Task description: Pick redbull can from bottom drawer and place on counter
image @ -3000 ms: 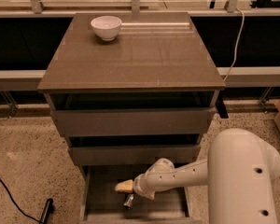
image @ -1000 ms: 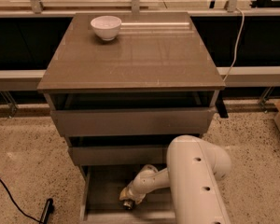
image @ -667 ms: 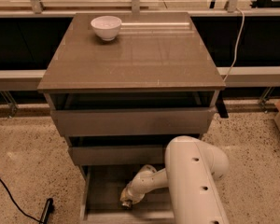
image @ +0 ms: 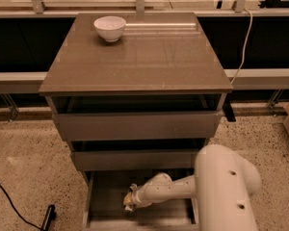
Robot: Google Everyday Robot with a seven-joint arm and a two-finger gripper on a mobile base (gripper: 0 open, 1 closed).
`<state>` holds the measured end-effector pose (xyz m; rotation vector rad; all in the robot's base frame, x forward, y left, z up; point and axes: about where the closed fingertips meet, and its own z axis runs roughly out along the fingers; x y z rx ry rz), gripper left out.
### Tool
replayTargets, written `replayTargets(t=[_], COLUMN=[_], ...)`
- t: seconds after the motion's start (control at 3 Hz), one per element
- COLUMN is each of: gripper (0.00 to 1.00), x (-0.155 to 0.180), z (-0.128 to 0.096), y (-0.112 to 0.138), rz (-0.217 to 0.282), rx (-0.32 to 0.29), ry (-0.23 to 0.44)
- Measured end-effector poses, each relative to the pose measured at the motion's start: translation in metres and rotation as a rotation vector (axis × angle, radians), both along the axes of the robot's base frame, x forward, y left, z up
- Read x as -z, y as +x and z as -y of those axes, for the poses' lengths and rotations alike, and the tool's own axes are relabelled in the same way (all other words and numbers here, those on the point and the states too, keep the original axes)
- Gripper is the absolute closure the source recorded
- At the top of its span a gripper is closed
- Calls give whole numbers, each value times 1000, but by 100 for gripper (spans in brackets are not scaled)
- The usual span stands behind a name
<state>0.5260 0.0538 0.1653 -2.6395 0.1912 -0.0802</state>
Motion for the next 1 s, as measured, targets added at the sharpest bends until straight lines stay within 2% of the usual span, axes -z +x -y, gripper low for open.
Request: replayTargets(t=[0.33,0.67,1.0], gripper=[100,100,100], x=[-75,-118,-135], z=[-14,-31,-23], y=[-9,-43,-33], rz=[144,161,54], rx=[-13,19,226], ry=[205,368,615])
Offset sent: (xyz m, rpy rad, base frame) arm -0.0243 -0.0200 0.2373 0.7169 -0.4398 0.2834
